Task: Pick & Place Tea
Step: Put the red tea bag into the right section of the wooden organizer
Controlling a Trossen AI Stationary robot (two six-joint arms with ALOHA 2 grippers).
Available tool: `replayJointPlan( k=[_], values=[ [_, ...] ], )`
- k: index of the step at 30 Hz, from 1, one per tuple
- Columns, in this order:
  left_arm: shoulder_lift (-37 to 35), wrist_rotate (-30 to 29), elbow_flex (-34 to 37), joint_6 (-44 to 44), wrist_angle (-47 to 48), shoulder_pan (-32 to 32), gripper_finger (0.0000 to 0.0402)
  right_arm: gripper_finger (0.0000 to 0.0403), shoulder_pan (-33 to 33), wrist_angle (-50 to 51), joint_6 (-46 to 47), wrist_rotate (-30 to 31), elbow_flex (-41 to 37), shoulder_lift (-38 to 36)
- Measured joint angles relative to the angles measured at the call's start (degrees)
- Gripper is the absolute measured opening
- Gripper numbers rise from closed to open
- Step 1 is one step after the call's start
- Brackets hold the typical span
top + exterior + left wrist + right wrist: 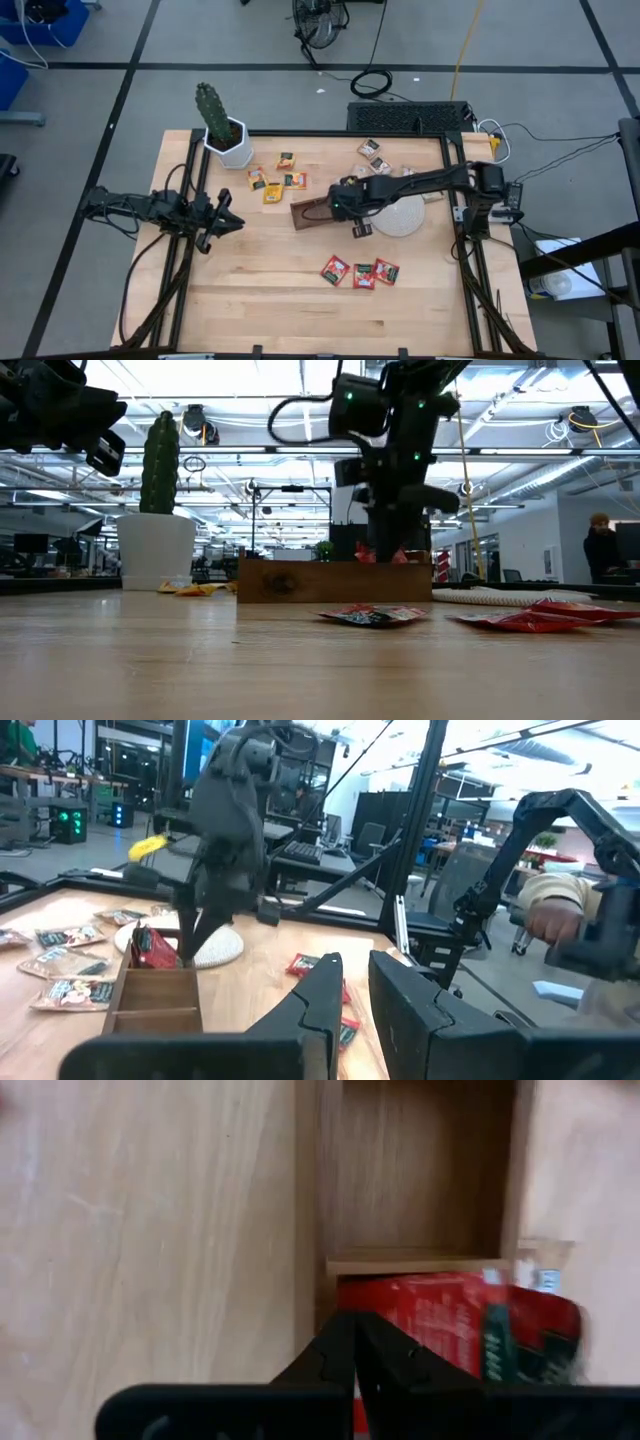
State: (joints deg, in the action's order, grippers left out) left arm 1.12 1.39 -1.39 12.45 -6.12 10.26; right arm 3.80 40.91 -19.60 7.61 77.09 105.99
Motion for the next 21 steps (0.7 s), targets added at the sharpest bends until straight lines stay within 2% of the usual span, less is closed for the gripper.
replayJointPlan(
  k=[13,21],
  values=[
    [0.0,0.0,0.0,0.0,-0.1,0.0,0.0058,0.0,0.3,0.9,0.4,-0.1,0.1,4.7],
    [0.0,0.0,0.0,0.0,0.0,0.0,0.0058,0.0,-1.1,-2.2,3.0,9.8,-0.1,4.2]
  ],
)
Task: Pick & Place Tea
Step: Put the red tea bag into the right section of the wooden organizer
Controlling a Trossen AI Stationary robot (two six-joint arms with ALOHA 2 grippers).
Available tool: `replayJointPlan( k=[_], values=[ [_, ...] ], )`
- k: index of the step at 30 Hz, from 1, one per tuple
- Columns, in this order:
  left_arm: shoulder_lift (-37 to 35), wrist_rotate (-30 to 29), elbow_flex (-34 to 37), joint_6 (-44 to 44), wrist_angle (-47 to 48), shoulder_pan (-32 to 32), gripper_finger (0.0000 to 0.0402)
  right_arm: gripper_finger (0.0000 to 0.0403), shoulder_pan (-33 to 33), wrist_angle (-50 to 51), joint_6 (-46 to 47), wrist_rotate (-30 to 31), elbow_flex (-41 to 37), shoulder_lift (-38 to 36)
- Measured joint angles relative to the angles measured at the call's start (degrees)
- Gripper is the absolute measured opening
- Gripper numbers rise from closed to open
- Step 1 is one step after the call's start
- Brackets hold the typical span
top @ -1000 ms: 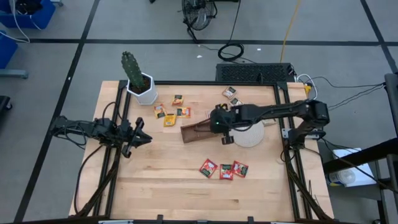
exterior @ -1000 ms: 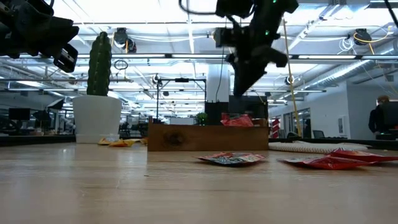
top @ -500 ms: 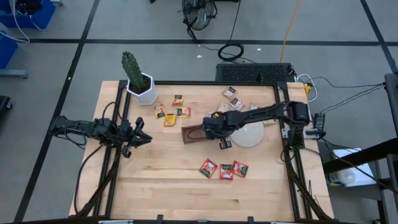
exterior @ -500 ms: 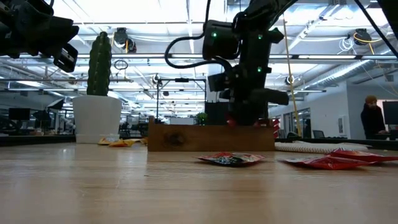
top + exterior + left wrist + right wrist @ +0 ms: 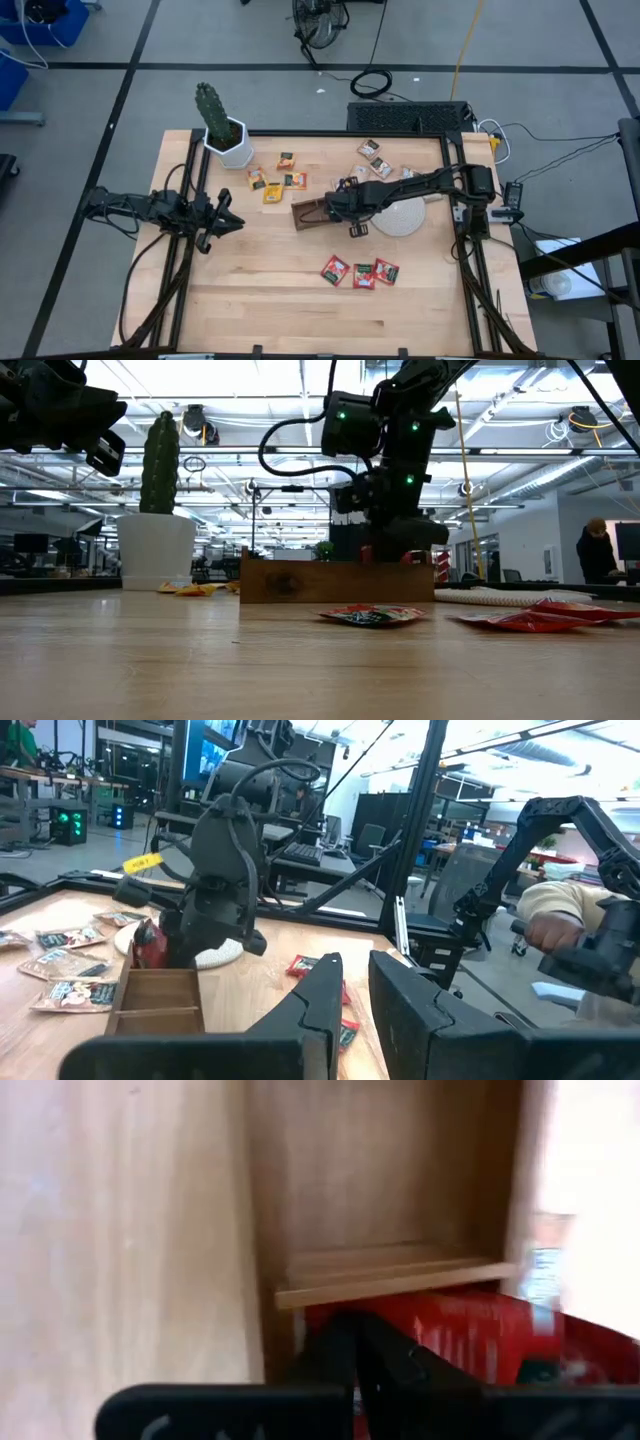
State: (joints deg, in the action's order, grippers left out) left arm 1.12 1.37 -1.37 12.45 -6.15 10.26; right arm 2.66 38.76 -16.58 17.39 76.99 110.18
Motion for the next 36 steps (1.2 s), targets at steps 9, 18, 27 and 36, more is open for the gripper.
replayJointPlan(
  k=[9,18,27,36],
  values=[
    [0.0,0.0,0.0,0.0,0.0,0.0,0.0058,0.0,-2.0,-4.3,2.6,4.0,0.0,0.0],
    [0.0,0.0,0.0,0.0,0.0,0.0,0.0058,0.0,-4.3,-7.7,0.8,8.4,0.0,-0.3],
    [0.0,0.0,0.0,0.0,0.0,0.0,0.0058,0.0,-5.2,-8.5,-0.9,13.0,0.0,-0.5],
    [0.0,0.0,0.0,0.0,0.0,0.0,0.0058,0.0,-8.7,-9.6,-1.2,17.1,0.0,-10.7]
  ],
)
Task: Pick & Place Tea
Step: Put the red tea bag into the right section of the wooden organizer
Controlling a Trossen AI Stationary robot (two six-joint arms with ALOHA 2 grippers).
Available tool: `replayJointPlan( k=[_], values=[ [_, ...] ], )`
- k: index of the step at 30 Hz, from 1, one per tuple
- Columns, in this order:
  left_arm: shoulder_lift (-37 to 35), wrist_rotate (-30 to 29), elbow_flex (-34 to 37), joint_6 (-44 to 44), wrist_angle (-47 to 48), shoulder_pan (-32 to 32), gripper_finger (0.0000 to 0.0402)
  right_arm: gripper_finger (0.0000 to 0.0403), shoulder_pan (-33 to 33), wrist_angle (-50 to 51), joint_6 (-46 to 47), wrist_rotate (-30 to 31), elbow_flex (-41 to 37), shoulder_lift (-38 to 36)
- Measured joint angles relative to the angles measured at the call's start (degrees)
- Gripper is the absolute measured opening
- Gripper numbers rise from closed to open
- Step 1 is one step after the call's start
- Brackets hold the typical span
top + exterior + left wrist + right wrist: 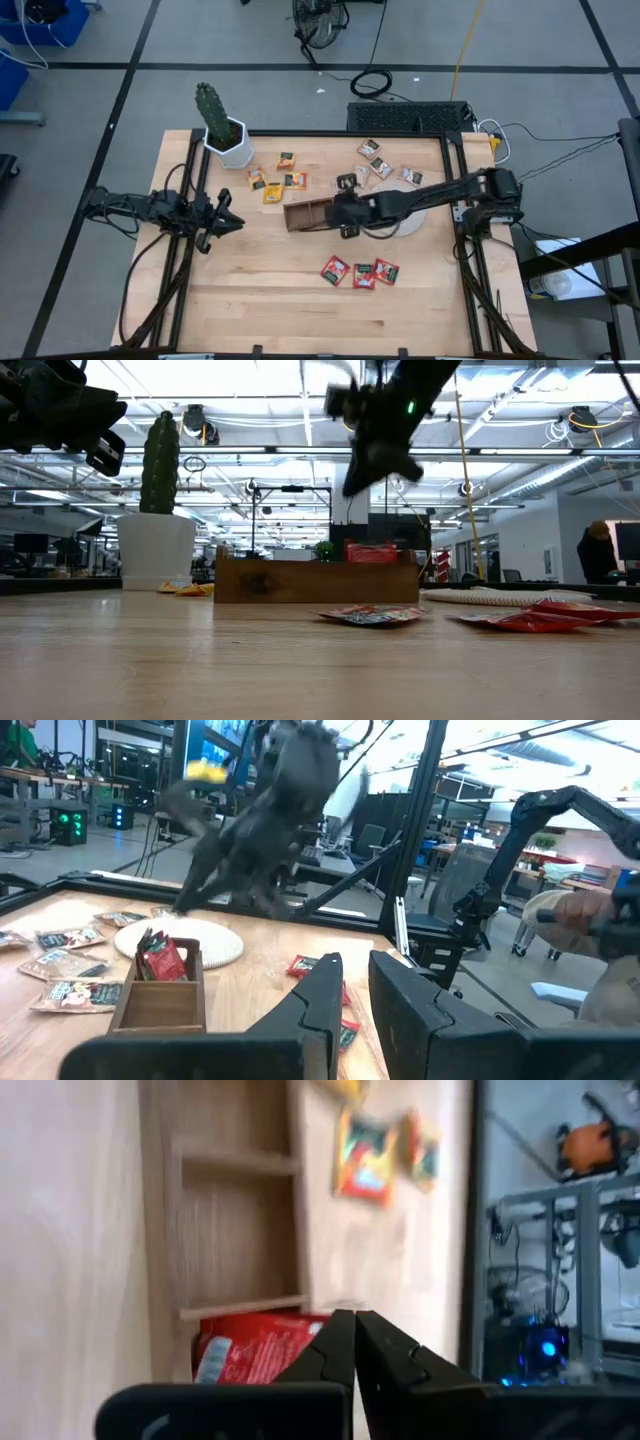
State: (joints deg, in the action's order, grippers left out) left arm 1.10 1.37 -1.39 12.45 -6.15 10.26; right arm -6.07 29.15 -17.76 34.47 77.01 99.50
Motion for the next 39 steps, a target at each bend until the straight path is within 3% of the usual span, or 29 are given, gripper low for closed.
replayJointPlan(
  k=[4,9,12,16,21,24,26,30,34,39],
  values=[
    [0.0,0.0,0.0,0.0,0.0,0.0,0.0058,0.0,-3.1,-1.5,0.7,-0.6,-2.2,-6.8],
    [0.0,0.0,0.0,0.0,0.0,0.0,0.0058,0.0,-8.0,-4.1,7.4,-13.6,-9.3,-15.6],
    [0.0,0.0,0.0,0.0,0.0,0.0,0.0058,0.0,-10.9,-13.4,12.0,-24.1,-16.8,-20.3],
    [0.0,0.0,0.0,0.0,0.1,0.0,0.0058,0.0005,-13.7,-35.2,17.3,-33.9,-28.0,-23.3],
    [0.0,0.0,0.0,0.0,0.0,0.0,0.0058,0.0073,-16.9,-49.9,21.1,-46.6,-36.8,-23.0],
    [0.0,0.0,0.0,0.0,0.0,0.0,0.0058,0.0151,-20.1,-51.8,23.3,-45.6,-38.6,-22.2],
    [0.0,0.0,0.0,0.0,0.0,0.0,0.0058,0.0206,-22.7,-49.2,24.3,-40.9,-38.6,-21.3],
    [0.0,0.0,0.0,0.0,0.1,0.0,0.0058,0.0283,-27.8,-30.6,27.9,-29.5,-35.2,-19.7],
    [0.0,0.0,0.0,0.0,0.0,0.0,0.0058,0.0301,-29.9,-11.7,38.5,-21.1,-31.5,-18.4],
    [0.0,0.0,0.0,0.0,0.3,0.0,0.0058,0.0286,-28.1,-8.3,56.6,-27.5,-31.5,-15.7]
  ],
)
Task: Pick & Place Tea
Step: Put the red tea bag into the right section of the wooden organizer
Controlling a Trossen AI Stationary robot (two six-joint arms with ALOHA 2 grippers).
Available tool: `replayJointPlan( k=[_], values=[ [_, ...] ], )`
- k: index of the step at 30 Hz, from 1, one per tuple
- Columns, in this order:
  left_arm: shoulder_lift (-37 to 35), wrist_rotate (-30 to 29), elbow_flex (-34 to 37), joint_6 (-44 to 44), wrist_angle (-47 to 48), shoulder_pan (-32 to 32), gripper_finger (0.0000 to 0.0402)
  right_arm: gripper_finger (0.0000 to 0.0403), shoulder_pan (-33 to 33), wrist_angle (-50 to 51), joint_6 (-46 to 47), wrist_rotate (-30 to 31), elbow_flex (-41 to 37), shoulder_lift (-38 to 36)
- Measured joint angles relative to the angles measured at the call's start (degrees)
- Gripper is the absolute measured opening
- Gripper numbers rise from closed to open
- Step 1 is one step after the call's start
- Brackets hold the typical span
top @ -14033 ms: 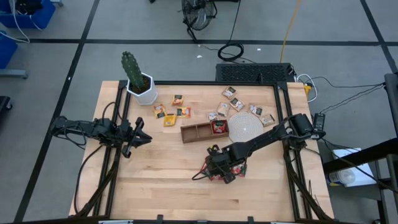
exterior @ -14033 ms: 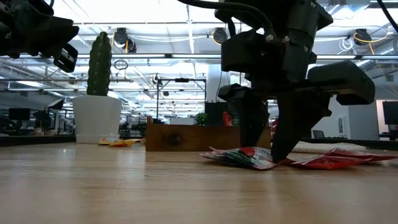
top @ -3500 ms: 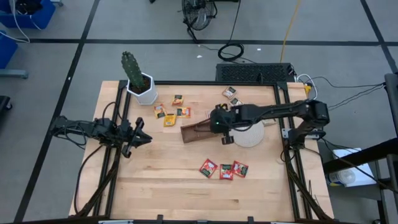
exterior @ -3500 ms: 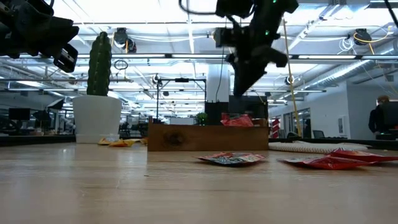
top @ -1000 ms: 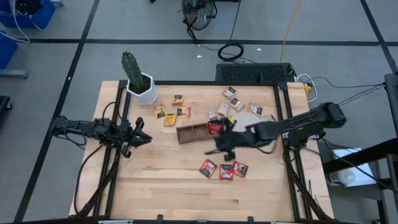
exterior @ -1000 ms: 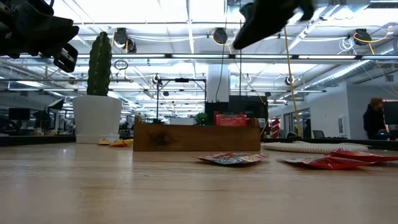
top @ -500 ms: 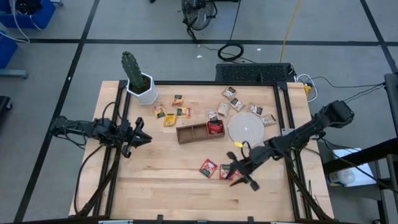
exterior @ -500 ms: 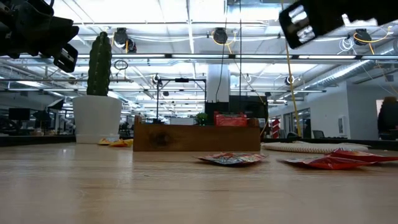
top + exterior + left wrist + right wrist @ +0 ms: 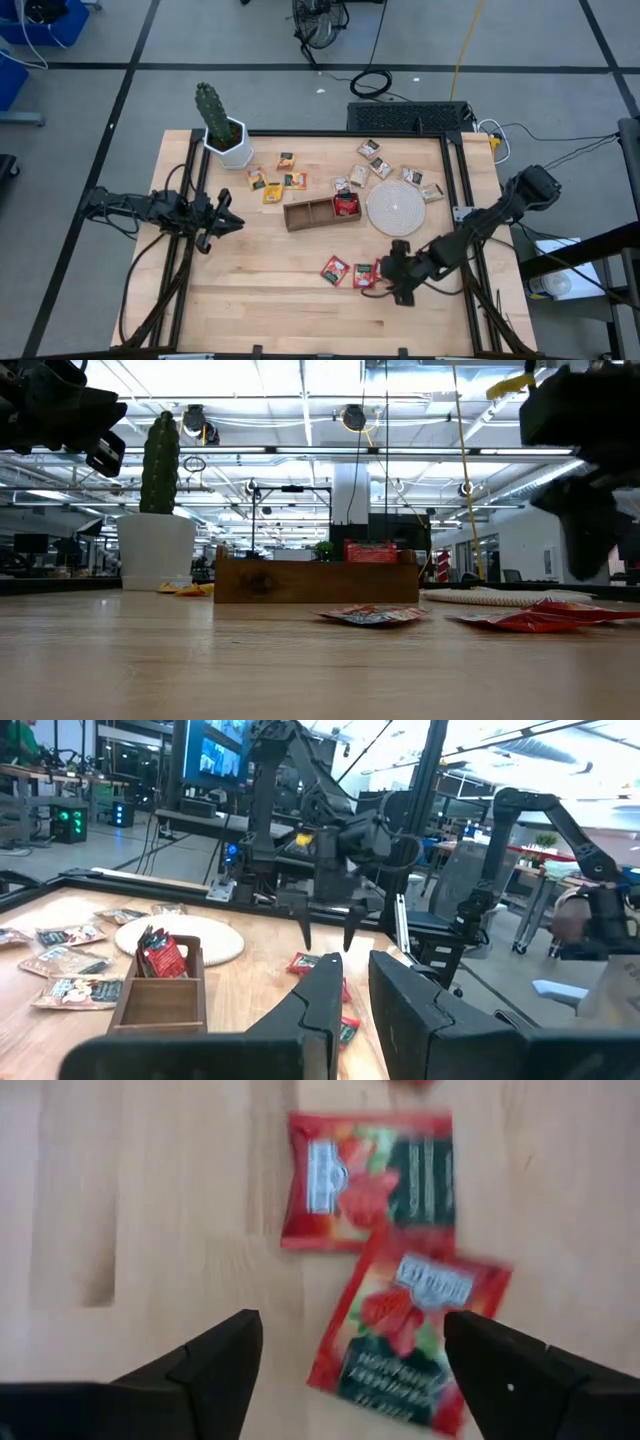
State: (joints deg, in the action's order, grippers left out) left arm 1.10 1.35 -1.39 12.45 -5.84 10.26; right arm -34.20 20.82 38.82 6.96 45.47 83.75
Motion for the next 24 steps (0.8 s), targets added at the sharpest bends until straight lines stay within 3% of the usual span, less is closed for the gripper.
replayJointPlan(
  k=[5,14,24],
  values=[
    [0.0,0.0,0.0,0.0,-0.3,0.0,0.0058,0.0254,-0.3,-6.0,0.9,-4.2,0.0,2.3],
    [0.0,0.0,0.0,0.0,-0.3,0.0,0.0058,0.0186,-0.3,-6.1,6.1,-8.8,-3.5,4.0],
    [0.0,0.0,0.0,0.0,-0.3,0.0,0.0058,0.0146,1.0,4.7,9.2,-9.5,-4.3,3.5]
  ],
)
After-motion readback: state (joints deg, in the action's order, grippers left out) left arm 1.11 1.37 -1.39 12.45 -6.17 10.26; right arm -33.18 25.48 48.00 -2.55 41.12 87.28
